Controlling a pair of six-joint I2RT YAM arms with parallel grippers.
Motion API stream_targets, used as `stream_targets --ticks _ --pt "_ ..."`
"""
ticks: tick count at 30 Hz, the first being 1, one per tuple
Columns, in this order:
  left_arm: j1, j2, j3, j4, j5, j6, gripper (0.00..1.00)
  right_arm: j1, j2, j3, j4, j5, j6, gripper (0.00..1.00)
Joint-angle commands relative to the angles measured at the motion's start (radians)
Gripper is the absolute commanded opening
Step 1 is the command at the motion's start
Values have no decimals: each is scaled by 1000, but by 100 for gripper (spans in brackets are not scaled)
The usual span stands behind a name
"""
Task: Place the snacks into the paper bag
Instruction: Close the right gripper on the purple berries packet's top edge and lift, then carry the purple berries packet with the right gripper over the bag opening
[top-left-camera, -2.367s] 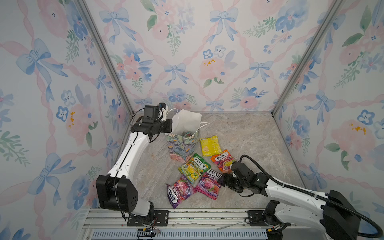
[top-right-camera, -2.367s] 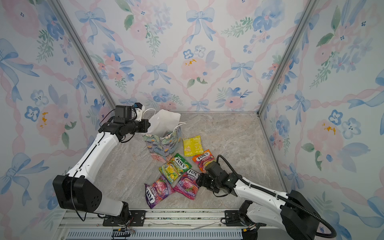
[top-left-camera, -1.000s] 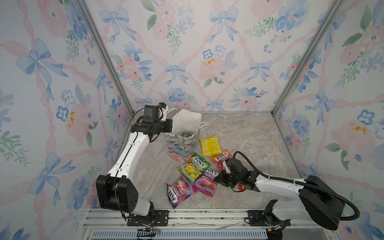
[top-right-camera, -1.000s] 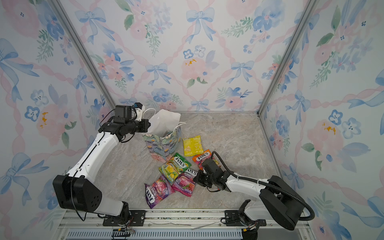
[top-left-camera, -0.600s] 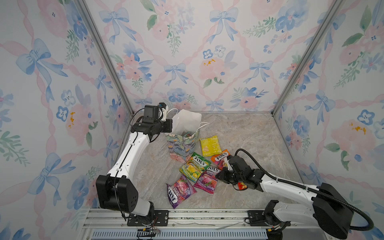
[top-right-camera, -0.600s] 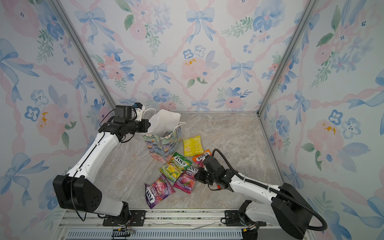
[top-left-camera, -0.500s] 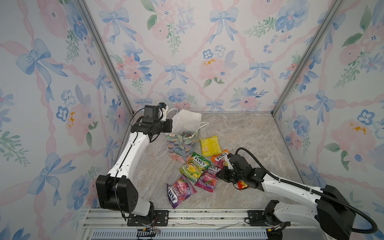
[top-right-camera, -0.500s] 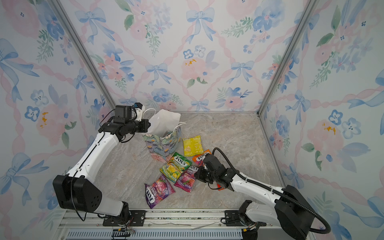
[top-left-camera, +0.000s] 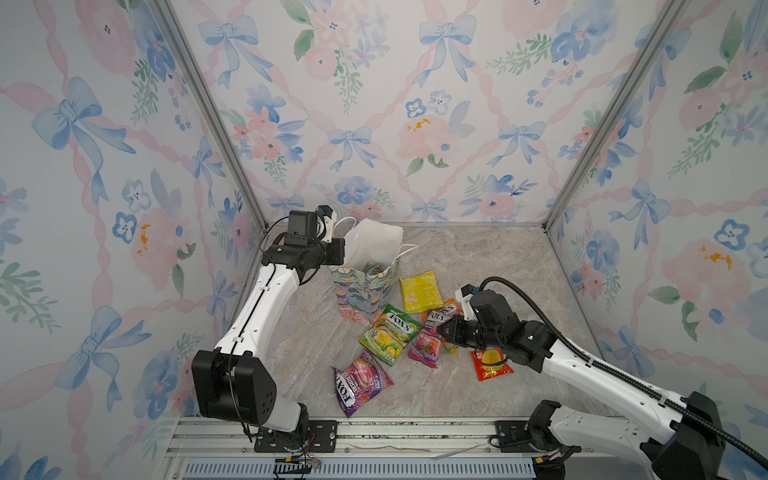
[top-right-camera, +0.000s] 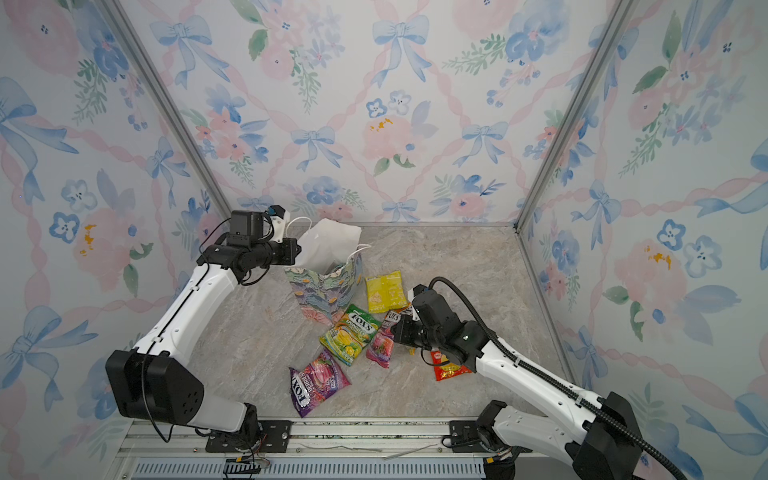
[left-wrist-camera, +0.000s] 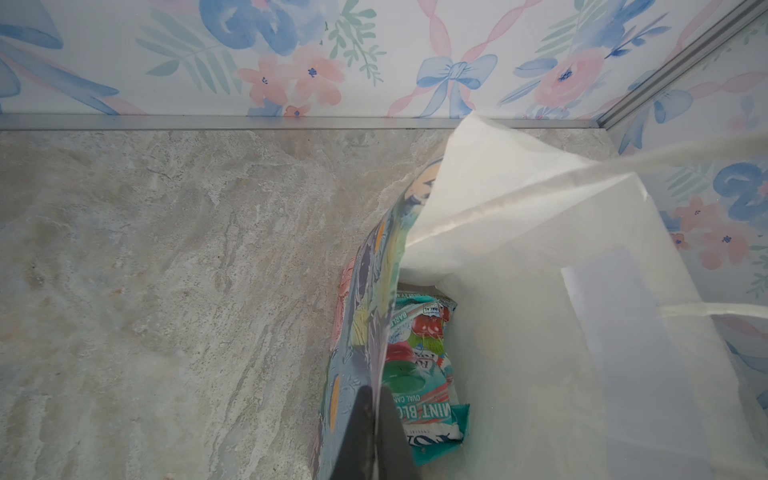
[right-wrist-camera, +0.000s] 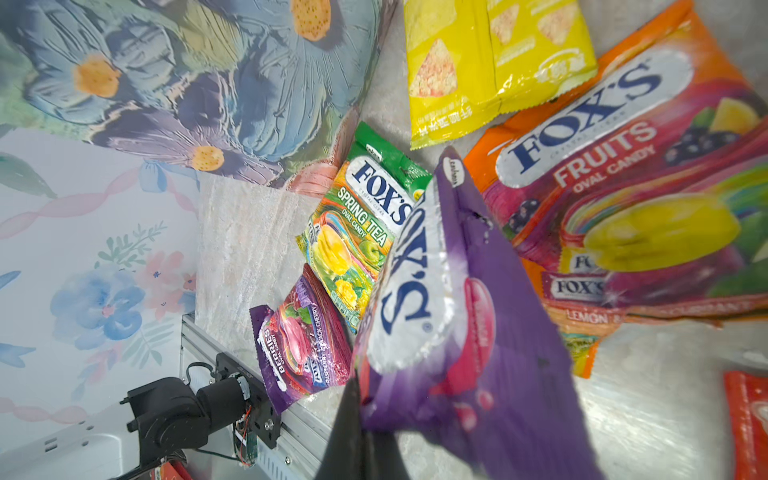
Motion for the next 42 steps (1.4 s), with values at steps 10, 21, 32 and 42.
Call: stream_targets --ticks 10,21,32,42 --pt "3 0 -18 -11 10 12 0 -156 72 211 -14 -8 -202 0" --pt "3 -4 -20 -11 5 20 0 -253 200 441 2 -50 -323 0" --pt "3 -10 -23 -12 12 27 0 -325 324 724 -124 -84 -460 0" --pt "3 -12 -23 -11 24 21 0 -333 450 957 -105 -91 -492 0"
